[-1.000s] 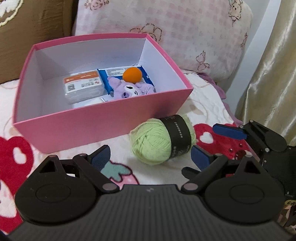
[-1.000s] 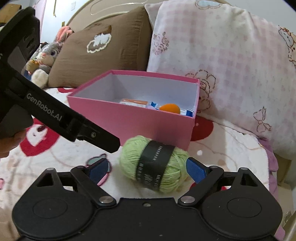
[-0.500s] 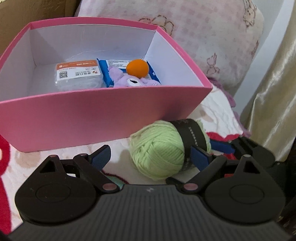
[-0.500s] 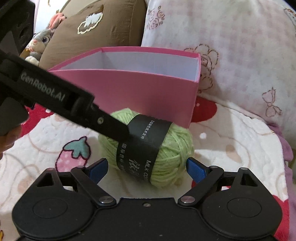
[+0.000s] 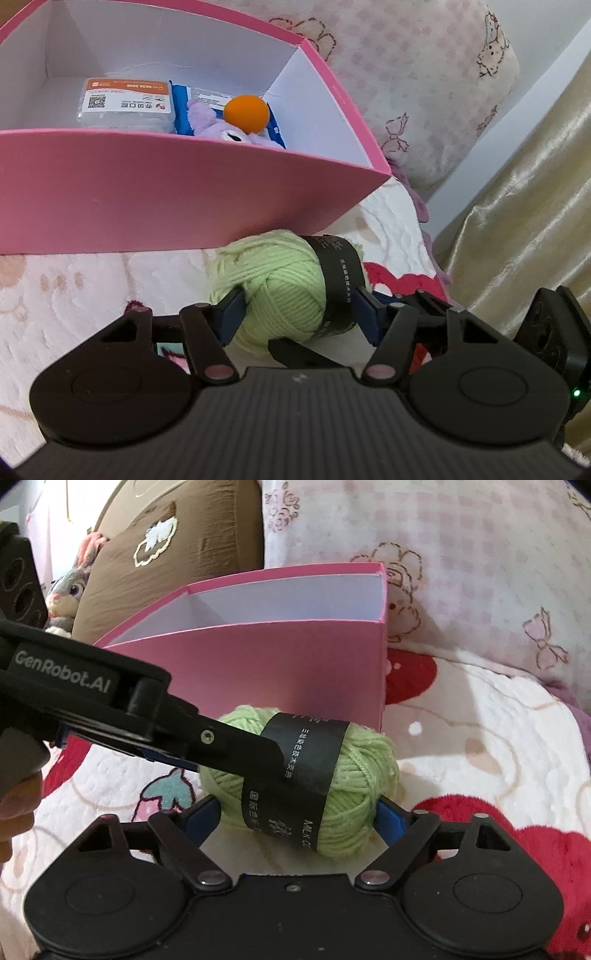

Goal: Organize objects
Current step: 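Close the left gripper on the green yarn ball and lift it, then carry the green yarn ball over the pink box and lower it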

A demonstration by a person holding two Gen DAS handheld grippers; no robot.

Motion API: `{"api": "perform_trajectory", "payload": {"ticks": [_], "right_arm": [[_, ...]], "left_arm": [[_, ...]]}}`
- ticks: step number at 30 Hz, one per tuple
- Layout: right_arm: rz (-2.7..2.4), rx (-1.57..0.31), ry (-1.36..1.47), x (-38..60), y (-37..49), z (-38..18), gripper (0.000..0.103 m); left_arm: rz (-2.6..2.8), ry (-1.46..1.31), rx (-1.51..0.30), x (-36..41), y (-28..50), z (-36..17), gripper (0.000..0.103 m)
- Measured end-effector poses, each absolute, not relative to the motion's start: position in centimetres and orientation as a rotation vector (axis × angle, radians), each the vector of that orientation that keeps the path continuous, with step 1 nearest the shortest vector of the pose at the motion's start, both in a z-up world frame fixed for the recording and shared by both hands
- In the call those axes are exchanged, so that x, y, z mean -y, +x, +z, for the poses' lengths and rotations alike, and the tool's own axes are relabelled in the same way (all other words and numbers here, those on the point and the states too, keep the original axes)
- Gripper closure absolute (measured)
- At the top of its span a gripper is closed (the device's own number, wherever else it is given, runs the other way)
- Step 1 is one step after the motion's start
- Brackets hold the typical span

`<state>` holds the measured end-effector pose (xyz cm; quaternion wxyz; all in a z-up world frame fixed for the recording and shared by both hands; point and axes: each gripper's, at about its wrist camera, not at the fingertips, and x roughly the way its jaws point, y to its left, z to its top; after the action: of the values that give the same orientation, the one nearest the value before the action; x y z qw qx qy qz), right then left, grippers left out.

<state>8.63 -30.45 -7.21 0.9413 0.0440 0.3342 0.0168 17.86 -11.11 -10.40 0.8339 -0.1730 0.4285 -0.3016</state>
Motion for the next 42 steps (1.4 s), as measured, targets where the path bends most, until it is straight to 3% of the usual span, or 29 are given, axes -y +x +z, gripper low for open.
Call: {"api": "perform_trajectory", "payload": {"ticks": [6,42], "right_arm": [[0.015,-0.692,0.092,30.1,8.2,-6.8,0.023],[0.067,-0.623,0.038,21.3,0.2,5.2,0.022]], "left_arm": [[-0.638,-0.318,-0.902,11.9,17.0,-9.9,0.042],[-0.726,-0.12,-0.826,6.2,6.3,3.5,0.036]]}}
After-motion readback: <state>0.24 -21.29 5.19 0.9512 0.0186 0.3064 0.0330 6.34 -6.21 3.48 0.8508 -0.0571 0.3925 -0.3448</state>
